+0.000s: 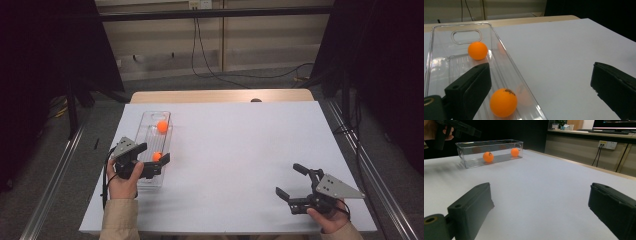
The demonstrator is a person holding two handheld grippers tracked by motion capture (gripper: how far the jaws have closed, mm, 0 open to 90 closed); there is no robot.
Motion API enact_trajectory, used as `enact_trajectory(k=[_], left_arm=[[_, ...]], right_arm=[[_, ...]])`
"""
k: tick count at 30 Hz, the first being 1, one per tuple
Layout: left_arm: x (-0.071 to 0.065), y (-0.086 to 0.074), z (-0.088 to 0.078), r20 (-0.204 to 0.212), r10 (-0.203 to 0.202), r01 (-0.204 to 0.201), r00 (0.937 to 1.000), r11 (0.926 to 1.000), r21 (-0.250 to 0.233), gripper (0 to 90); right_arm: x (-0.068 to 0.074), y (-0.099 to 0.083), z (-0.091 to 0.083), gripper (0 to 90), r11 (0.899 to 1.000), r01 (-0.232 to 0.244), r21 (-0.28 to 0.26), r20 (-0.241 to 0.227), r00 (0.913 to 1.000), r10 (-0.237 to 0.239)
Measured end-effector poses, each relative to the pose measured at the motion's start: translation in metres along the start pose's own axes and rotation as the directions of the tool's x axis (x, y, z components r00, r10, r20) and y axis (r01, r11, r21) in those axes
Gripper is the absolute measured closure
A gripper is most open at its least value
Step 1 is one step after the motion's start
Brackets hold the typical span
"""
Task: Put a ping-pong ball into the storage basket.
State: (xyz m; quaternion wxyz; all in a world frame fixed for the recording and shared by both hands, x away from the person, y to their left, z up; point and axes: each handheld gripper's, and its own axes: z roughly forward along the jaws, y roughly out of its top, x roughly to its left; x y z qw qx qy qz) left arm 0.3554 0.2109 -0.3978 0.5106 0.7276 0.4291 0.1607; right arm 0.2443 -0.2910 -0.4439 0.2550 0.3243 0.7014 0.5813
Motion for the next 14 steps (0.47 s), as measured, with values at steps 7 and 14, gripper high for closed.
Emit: enact_trajectory(k=[7,14], left_arm=[[0.001,-0.012,-0.008,0.015,0.049,-0.048,0.9987,0.9984,-0.03,3.6],[0.001,-0.021,-0.015,0.028,0.069,-0.067,0.9972,0.9938,-0.089,3.2]], right_arm=[[0.0,0.0,0.0,4.3,1.0,0.003,0.001,0.001,1.0,-0.003],[0.0,0.0,0.0,4.3,1.0,0.005,0.002,0.001,1.0,-0.005]])
